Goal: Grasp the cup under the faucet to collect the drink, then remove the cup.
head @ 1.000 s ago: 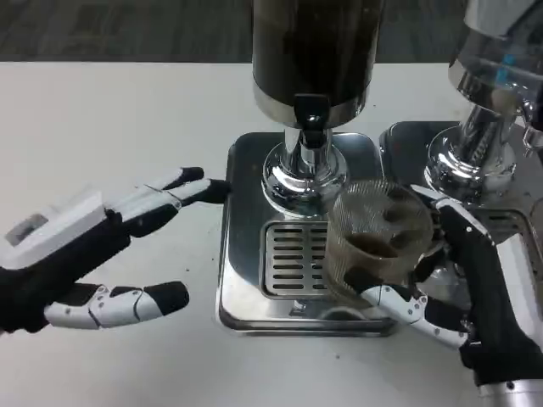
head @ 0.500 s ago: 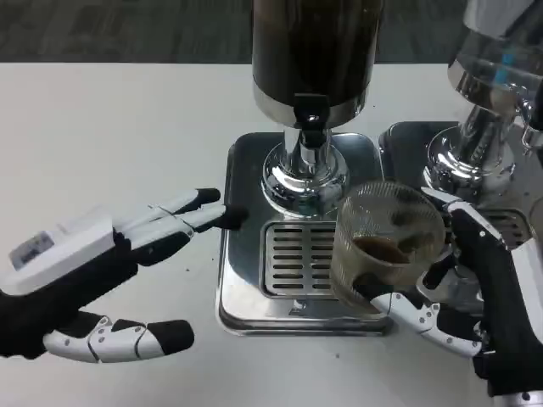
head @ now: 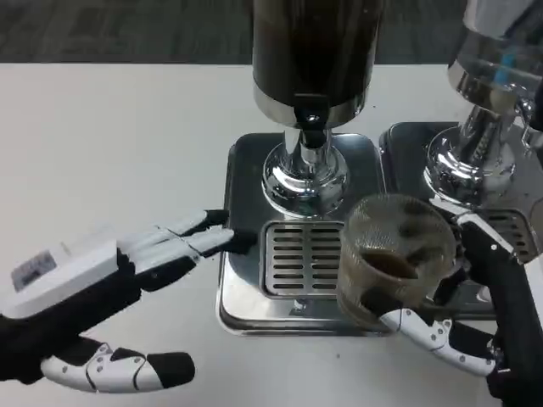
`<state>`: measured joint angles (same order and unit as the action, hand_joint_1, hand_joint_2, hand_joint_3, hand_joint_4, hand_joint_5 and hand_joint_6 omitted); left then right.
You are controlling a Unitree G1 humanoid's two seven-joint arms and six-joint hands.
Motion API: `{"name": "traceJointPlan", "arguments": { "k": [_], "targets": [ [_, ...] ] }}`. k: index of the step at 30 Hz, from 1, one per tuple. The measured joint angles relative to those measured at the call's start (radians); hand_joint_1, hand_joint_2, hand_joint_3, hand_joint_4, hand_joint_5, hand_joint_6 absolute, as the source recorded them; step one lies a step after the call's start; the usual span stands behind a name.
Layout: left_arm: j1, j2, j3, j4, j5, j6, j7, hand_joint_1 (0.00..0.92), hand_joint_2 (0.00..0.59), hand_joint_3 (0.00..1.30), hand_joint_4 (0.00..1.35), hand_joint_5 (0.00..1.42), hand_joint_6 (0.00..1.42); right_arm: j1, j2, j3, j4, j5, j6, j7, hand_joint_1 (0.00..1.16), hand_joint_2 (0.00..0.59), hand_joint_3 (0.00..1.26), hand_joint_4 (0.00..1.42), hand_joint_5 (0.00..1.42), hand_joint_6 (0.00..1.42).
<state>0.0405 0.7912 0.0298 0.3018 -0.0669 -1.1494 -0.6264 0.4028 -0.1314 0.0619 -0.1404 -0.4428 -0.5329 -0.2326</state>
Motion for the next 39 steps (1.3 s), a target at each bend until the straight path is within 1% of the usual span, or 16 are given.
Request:
{"name": "traceJointPlan", "arguments": {
  "k": [4,11,16,20,25,32,39],
  "targets": [
    [0.017,0.017,-0.008,-0.009,-0.001,-0.014,-0.001,0.000,0.185,0.07,0.00,0.00,0.06,0.022,0.001,-0.005,-0.028,0.004,0.000,0.010,0.70,0.219,0.59,0.67,0.77,1.01],
    [0.039,0.034,-0.008,-0.025,-0.010,-0.017,-0.001,0.000,0.185,0.08,0.00,0.00,0.05,0.057,0.001,-0.010,-0.063,0.011,0.000,0.021,0.69,0.218,0.59,0.67,0.78,1.02],
    [0.057,0.037,-0.008,-0.041,-0.022,-0.017,-0.001,0.000,0.185,0.08,0.00,0.00,0.04,0.077,0.001,-0.013,-0.074,0.014,0.000,0.029,0.69,0.218,0.60,0.67,0.78,1.02],
    [0.070,0.041,-0.008,-0.055,-0.040,-0.017,-0.001,0.000,0.185,0.08,0.00,0.00,0.04,0.084,0.001,-0.015,-0.081,0.015,0.000,0.034,0.69,0.218,0.60,0.67,0.78,1.02],
    [0.080,0.056,-0.008,-0.067,-0.041,-0.017,-0.001,0.000,0.185,0.08,0.00,0.00,0.04,0.091,0.001,-0.017,-0.093,0.019,0.000,0.035,0.69,0.218,0.60,0.67,0.78,1.02],
    [0.086,0.059,-0.008,-0.080,-0.042,-0.017,-0.001,0.000,0.185,0.09,0.00,0.00,0.05,0.098,0.001,-0.020,-0.102,0.020,0.000,0.042,0.69,0.218,0.60,0.67,0.78,1.04],
    [0.091,0.063,-0.008,-0.081,-0.050,-0.015,-0.001,0.000,0.184,0.09,0.00,0.00,0.05,0.100,0.001,-0.023,-0.103,0.039,0.000,0.049,0.69,0.218,0.60,0.68,0.79,1.04]
  ]
}}
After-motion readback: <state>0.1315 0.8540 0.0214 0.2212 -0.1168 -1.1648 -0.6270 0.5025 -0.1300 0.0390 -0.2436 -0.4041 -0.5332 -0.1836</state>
